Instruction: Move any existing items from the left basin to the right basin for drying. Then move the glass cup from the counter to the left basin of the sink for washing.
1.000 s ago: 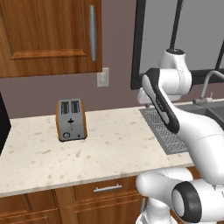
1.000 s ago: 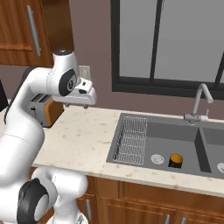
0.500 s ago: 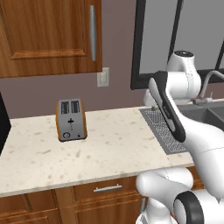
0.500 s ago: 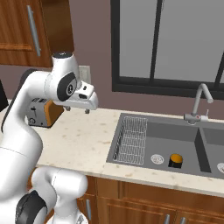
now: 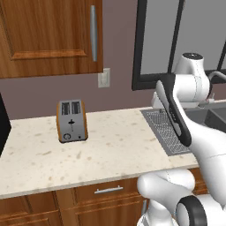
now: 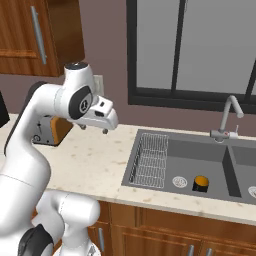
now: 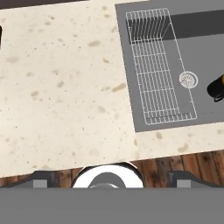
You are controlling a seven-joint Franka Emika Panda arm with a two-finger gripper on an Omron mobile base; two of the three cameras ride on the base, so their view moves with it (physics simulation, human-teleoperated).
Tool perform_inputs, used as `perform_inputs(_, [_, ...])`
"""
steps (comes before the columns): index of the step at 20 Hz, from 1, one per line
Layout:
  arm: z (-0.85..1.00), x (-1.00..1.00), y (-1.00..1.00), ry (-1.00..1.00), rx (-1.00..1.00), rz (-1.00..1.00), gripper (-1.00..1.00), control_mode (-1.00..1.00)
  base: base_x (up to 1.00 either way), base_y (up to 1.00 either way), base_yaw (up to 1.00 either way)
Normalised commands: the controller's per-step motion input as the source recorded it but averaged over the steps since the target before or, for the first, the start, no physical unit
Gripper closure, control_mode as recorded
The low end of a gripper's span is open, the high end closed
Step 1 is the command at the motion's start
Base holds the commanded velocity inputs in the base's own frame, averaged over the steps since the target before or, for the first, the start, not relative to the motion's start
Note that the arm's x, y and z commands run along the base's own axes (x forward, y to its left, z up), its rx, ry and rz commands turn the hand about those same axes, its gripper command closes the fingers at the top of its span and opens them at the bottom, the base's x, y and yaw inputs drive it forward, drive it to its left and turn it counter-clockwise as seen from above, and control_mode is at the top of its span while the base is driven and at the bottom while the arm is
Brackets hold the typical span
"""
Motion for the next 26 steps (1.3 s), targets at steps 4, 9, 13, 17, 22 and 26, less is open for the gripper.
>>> perform_inputs(4, [0.0, 0.0, -0.29, 0.07, 0.0, -0.11, -1.0, -1.0, 0.0, 0.0, 0.0])
perform_inputs(9, [0.0, 0.0, -0.16, 0.02, 0.0, -0.07, -1.0, -1.0, 0.0, 0.0, 0.0])
perform_inputs(13, [0.0, 0.0, 0.0, 0.0, 0.0, 0.0, -1.0, -1.0, 0.0, 0.0, 0.0])
perform_inputs(17, [0.0, 0.0, 0.0, 0.0, 0.0, 0.0, -1.0, -1.0, 0.0, 0.0, 0.0])
perform_inputs(22, [0.0, 0.0, 0.0, 0.0, 0.0, 0.0, -1.0, -1.0, 0.0, 0.0, 0.0])
perform_inputs(26, [0.0, -0.01, 0.0, 0.0, 0.0, 0.0, -1.0, -1.0, 0.0, 0.0, 0.0])
